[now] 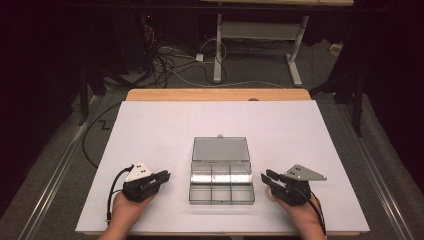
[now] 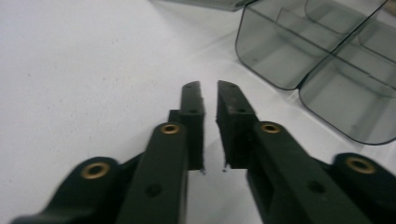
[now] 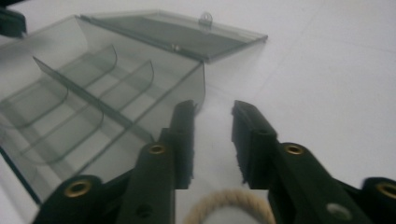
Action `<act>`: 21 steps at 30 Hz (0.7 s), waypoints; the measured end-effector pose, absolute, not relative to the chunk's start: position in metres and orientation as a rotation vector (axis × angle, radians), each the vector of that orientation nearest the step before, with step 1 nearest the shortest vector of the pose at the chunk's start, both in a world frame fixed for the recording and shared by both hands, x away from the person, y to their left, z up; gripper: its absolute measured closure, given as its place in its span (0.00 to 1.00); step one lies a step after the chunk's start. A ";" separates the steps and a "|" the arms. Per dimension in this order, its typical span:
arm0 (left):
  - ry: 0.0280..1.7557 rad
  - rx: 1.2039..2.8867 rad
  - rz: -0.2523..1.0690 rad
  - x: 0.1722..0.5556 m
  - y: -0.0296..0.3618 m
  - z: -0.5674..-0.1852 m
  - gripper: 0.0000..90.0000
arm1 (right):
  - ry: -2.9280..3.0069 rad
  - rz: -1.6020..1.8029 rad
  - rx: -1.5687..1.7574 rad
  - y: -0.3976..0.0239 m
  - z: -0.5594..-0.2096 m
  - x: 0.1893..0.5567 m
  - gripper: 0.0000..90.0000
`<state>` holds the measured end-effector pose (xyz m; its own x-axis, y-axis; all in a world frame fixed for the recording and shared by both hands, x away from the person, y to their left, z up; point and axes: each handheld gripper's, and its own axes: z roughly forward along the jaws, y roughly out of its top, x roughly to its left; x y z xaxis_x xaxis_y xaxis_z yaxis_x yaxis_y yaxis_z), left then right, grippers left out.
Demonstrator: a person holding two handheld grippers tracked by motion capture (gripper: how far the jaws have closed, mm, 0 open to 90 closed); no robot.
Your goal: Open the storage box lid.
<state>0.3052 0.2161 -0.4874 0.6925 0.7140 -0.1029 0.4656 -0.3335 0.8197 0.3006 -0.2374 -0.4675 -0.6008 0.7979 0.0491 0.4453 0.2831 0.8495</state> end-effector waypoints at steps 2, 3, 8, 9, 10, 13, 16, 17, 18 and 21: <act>0.897 1.995 0.338 0.305 0.216 -0.488 0.68 | 2.170 1.232 1.124 -0.241 -0.470 0.296 0.67; 0.893 1.999 0.340 0.306 0.216 -0.488 0.62 | 2.167 1.237 1.124 -0.244 -0.471 0.294 0.64; 0.884 1.990 0.318 0.307 0.218 -0.488 0.39 | 2.166 1.246 1.145 -0.255 -0.474 0.290 0.43; 0.892 1.982 0.315 0.307 0.218 -0.488 0.35 | 2.169 1.248 1.144 -0.257 -0.473 0.290 0.40; 0.898 1.979 0.309 0.308 0.219 -0.488 0.29 | 2.170 1.251 1.150 -0.258 -0.473 0.291 0.35; 0.905 1.969 0.309 0.309 0.219 -0.488 0.13 | 2.152 1.264 1.171 -0.264 -0.471 0.293 0.20; 0.913 1.964 0.307 0.310 0.219 -0.487 0.00 | 2.117 1.266 1.193 -0.268 -0.468 0.294 0.10; 0.910 1.969 0.320 0.310 0.219 -0.487 0.00 | 2.110 1.265 1.197 -0.268 -0.468 0.294 0.03; 0.908 1.975 0.336 0.309 0.218 -0.487 0.00 | 2.109 1.263 1.213 -0.269 -0.468 0.294 0.00; 0.904 1.986 0.322 0.310 0.217 -0.488 0.00 | 2.105 1.245 1.230 -0.271 -0.467 0.297 0.00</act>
